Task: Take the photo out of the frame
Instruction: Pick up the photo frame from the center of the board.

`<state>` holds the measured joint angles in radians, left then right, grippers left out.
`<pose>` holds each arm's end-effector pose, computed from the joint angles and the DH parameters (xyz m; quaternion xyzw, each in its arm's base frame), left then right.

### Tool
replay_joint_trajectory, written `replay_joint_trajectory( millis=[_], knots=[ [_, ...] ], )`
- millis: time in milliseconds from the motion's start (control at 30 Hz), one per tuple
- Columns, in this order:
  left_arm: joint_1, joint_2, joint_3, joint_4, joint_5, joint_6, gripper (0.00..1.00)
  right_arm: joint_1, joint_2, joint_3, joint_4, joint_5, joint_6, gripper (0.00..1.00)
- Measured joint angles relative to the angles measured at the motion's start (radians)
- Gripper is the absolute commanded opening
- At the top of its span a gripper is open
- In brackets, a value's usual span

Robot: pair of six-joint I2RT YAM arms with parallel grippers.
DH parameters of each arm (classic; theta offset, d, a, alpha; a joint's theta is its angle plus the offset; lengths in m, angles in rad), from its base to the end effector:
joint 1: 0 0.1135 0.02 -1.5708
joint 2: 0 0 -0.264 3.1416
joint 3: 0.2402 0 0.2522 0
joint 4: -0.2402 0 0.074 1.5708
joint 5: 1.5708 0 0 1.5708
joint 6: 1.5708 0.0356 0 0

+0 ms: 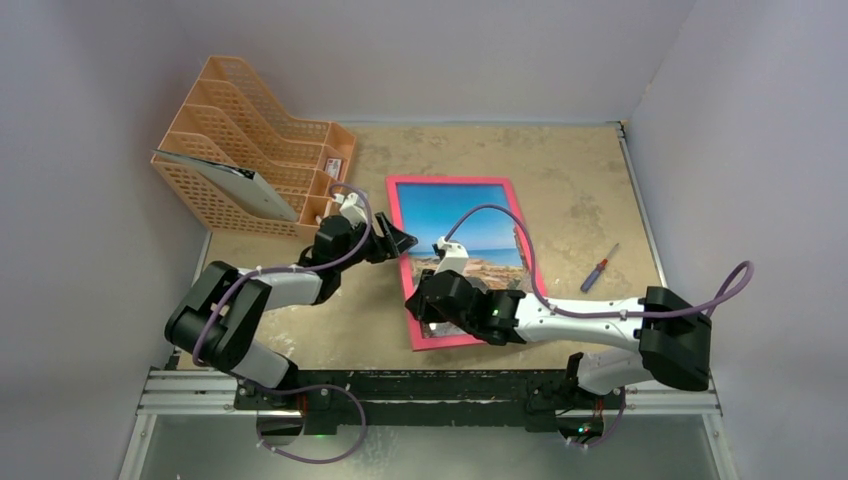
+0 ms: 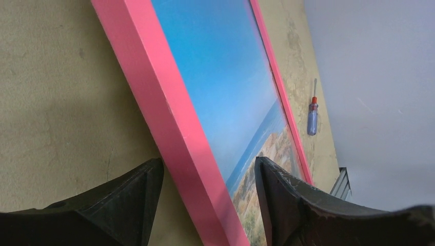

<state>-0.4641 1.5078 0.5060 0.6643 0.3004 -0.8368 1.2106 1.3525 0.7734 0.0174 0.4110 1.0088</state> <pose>0.2527 -0.1383 0.1672 -0.0644 0.8087 -0.4434 0.3811 0.1159 0.2672 0.2306 0.0118 0.8626 0.3443 0.3705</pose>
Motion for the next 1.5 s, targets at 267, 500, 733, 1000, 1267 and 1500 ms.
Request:
replay_joint_trajectory(
  millis=[267, 500, 733, 1000, 1267, 1500],
  knots=[
    [0.021, 0.032, -0.006, 0.064, 0.037, -0.021, 0.52, 0.000, -0.012, -0.027, 0.039, -0.036, -0.006, 0.07],
    [0.032, 0.035, -0.016, 0.083, 0.040, -0.038, 0.36, 0.000, -0.021, -0.027, 0.052, -0.044, -0.008, 0.09],
    [0.033, 0.035, -0.020, 0.090, 0.040, -0.066, 0.09, 0.000, -0.021, -0.028, 0.057, -0.048, -0.008, 0.27],
    [0.034, -0.005, -0.021, 0.022, 0.019, -0.069, 0.00, 0.002, 0.040, 0.057, 0.011, -0.027, -0.035, 0.48],
    [0.033, -0.067, -0.018, -0.111, -0.001, -0.043, 0.00, 0.002, 0.002, 0.077, 0.010, 0.004, -0.079, 0.74],
    [0.031, -0.082, 0.041, -0.243, -0.016, 0.000, 0.00, 0.002, -0.098, 0.077, 0.006, 0.066, -0.198, 0.78]
  ],
)
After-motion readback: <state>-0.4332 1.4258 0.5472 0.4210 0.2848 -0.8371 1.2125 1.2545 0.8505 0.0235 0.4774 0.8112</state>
